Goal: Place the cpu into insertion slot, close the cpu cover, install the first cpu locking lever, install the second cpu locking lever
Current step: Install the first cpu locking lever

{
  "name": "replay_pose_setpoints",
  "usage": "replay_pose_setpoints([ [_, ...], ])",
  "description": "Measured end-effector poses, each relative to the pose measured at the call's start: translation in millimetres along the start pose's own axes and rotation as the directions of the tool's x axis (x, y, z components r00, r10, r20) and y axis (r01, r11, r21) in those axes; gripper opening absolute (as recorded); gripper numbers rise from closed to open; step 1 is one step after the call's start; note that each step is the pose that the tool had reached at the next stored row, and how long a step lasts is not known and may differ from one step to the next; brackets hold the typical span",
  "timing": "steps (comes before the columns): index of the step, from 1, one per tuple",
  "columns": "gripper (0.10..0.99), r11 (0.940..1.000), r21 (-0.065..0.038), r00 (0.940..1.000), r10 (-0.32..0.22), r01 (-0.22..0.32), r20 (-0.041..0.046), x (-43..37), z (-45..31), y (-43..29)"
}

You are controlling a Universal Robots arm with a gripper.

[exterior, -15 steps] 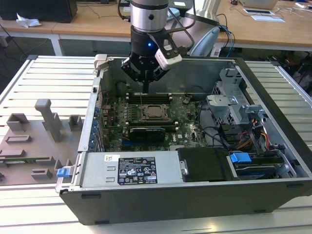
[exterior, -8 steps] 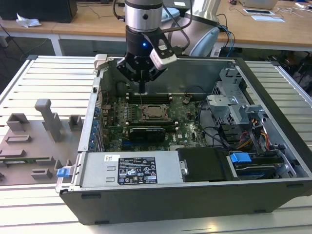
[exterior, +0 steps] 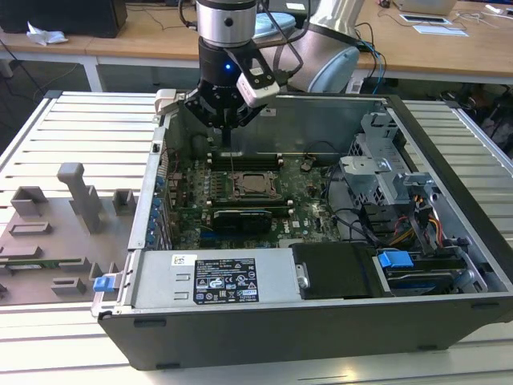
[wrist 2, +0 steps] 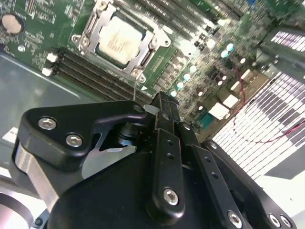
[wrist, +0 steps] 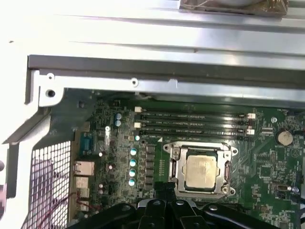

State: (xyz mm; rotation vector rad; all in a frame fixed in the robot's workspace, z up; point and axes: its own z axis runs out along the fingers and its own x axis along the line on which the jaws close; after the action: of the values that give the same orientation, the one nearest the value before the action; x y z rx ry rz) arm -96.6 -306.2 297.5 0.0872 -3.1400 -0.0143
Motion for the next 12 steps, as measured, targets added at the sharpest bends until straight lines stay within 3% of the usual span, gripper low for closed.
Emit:
replay_pose_setpoints([
  [3, 0.106, 1.0, 0.0, 1.0, 0.0, 0.0, -0.0001, 0.9, 2.8, 7.7],
  [9, 0.106, 1.0, 0.0, 1.0, 0.0, 0.0, -0.0001, 4.2, 17.4, 22.4],
  [12, 0.106, 1.0, 0.0, 1.0, 0.0, 0.0, 0.0001, 4.2, 24.6, 26.4],
])
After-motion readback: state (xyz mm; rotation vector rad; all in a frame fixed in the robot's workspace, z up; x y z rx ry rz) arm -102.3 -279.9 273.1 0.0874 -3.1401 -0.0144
